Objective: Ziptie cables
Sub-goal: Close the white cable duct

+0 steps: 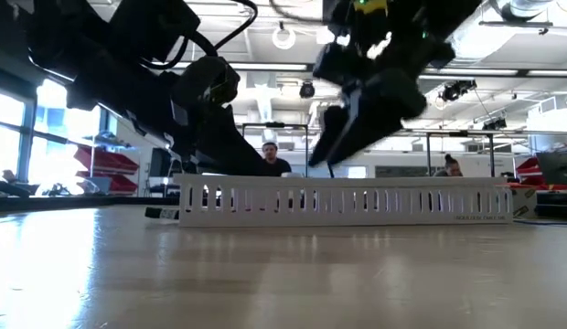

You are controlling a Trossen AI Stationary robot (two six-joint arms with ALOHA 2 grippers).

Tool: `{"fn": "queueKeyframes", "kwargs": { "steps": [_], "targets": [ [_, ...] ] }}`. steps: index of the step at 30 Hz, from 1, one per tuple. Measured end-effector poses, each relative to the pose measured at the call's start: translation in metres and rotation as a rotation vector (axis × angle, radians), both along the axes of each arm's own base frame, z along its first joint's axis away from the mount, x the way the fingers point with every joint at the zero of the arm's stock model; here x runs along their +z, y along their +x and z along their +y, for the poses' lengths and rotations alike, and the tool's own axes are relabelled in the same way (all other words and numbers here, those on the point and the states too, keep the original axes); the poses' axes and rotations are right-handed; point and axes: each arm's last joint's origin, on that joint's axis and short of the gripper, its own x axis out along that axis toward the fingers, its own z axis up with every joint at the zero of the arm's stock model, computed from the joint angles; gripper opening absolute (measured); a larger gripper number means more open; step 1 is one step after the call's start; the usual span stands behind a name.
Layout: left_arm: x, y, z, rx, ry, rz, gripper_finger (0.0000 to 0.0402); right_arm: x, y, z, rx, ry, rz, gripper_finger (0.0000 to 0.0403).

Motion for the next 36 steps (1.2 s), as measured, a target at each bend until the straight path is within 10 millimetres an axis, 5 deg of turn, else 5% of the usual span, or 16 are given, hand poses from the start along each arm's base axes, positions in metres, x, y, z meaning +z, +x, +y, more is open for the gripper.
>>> {"fn": "queueKeyframes", "kwargs": {
  "steps": [4,8,15,23,29,36],
  "targets": [
    [0.000,0.000,-0.001,-0.004,-0.001,0.000,0.0000,0.031,-0.015,0.000,0.038,-0.044,-0.050,0.0369],
    [0.000,0.000,-0.002,-0.006,-0.001,-0.007,0.0000,0.049,-0.039,0.001,0.138,-0.032,-0.121,0.0333],
    [0.000,-0.001,-0.006,-0.007,0.011,-0.015,0.0000,0.021,-0.085,-0.011,0.120,0.104,-0.297,0.0218],
    [0.000,-0.001,-0.006,-0.007,0.006,-0.018,0.0000,-0.013,-0.093,-0.016,0.081,0.137,-0.233,0.0016],
    [0.000,-0.002,-0.008,-0.013,-0.014,-0.020,0.0000,-0.048,-0.090,-0.024,0.003,0.109,-0.102,0.0004],
    [0.002,-0.004,-0.015,-0.045,-0.020,-0.011,0.0000,-0.022,-0.100,-0.027,-0.026,0.067,-0.166,0.0000]
  ]
}}
